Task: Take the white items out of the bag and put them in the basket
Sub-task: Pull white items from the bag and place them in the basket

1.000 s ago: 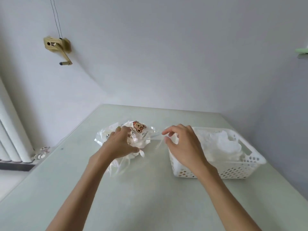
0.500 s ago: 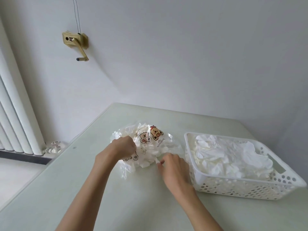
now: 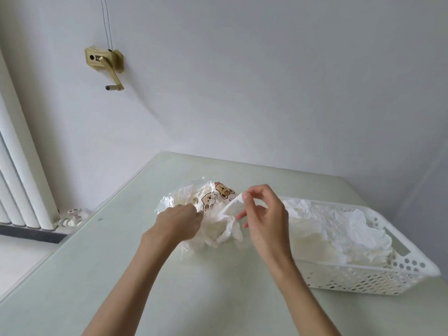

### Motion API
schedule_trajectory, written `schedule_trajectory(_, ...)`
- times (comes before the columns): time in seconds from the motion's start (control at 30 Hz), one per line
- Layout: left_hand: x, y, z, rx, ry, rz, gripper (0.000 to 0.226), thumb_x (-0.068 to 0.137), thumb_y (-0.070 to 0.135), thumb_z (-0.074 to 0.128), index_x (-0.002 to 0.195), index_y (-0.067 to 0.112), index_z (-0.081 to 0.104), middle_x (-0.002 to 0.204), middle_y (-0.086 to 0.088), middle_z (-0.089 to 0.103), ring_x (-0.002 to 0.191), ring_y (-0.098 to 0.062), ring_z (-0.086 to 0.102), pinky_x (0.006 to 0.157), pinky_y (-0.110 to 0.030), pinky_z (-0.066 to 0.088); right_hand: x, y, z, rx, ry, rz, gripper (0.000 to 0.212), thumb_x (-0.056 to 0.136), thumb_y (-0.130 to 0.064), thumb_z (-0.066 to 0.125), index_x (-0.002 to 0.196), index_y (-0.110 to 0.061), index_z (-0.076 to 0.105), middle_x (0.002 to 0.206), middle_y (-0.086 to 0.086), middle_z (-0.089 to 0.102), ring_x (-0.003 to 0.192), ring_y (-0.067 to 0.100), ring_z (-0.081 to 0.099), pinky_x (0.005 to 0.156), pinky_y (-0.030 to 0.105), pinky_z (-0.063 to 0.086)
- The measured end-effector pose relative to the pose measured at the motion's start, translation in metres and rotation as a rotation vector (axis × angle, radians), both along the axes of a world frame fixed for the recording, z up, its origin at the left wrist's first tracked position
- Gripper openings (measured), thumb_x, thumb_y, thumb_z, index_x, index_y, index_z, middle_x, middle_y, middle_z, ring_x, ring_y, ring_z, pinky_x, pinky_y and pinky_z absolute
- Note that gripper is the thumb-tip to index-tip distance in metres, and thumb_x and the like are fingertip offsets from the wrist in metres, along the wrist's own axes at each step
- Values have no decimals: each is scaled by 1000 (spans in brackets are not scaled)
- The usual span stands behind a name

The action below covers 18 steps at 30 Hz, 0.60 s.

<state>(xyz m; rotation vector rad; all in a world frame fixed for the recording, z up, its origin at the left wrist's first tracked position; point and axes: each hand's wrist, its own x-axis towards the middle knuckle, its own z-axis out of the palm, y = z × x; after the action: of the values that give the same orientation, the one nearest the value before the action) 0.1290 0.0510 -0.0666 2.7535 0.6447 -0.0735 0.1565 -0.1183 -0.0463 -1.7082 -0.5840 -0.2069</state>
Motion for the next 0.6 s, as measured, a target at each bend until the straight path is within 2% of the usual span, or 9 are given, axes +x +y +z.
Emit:
schedule_trajectory(0.07, -1, 0, 1, -99, 6, -26, 59, 98, 56, 29, 83, 8, 59, 70, -7, 60, 85, -28, 67, 80, -33, 45, 3, 2, 1, 134, 225, 114, 11, 97, -13, 53, 87, -9, 55, 81, 2, 67, 57, 14, 66, 54, 22, 50)
schedule_trajectory(0.13, -3, 0, 2, -100, 26, -67, 66, 92, 65, 35, 84, 6, 63, 66, -5, 61, 75, -24, 68, 81, -33, 48, 5, 0, 4, 216, 429, 222, 12, 97, -12, 52, 87, -6, 55, 76, 6, 65, 56, 14, 65, 56, 20, 50)
schedule_trajectory(0.2, -3, -1, 0, -28, 18, -79, 65, 89, 66, 43, 92, 7, 68, 68, -2, 62, 70, -21, 64, 77, -31, 49, 6, -4, 7, 209, 516, 266, 17, 98, -12, 50, 82, -9, 53, 69, 2, 57, 50, 9, 56, 55, 17, 48)
schedule_trajectory(0.27, -2, -6, 0, 59, -14, -50, 56, 89, 64, 47, 82, 10, 61, 67, 1, 54, 72, -21, 56, 67, -29, 43, 8, -11, 11, 12, 445, 279, 18, 98, -14, 49, 81, -11, 50, 67, 0, 50, 46, 6, 45, 53, 15, 42)
schedule_trajectory(0.3, -2, -9, 0, 98, -38, -28, 53, 89, 62, 48, 73, 12, 52, 67, 2, 48, 74, -22, 52, 65, -29, 38, 7, -15, 14, -140, 379, 291, 16, 98, -16, 49, 83, -11, 51, 66, -2, 50, 46, 6, 43, 52, 14, 39)
schedule_trajectory(0.37, -1, -13, 0, 138, -78, 2, 53, 91, 59, 49, 64, 15, 36, 70, 2, 43, 77, -23, 47, 64, -29, 33, 4, -24, 18, -442, 261, 308, 14, 95, -21, 56, 84, -13, 53, 65, -7, 52, 47, 4, 43, 53, 15, 38)
schedule_trajectory(0.43, -1, -12, 1, 146, -112, 15, 53, 92, 57, 49, 63, 17, 33, 70, 3, 42, 77, -23, 45, 64, -29, 32, 1, -30, 16, -665, 175, 266, 16, 86, -26, 68, 77, -21, 55, 66, -9, 54, 49, 1, 44, 53, 16, 37)
schedule_trajectory(0.5, -2, -9, 3, 156, -135, 31, 52, 93, 57, 47, 63, 17, 35, 66, 4, 41, 76, -23, 46, 61, -29, 31, -3, -28, 10, -759, 44, 114, 18, 78, -28, 75, 75, -27, 58, 65, -9, 50, 56, 1, 45, 53, 17, 34)
schedule_trajectory(0.6, -5, -8, 8, 168, -167, 46, 53, 91, 60, 48, 62, 17, 38, 65, 4, 41, 76, -24, 46, 58, -29, 29, -10, -22, 7, -841, -118, -72, 25, 78, -33, 75, 100, -29, 64, 79, -9, 57, 86, 15, 58, 68, 26, 38)
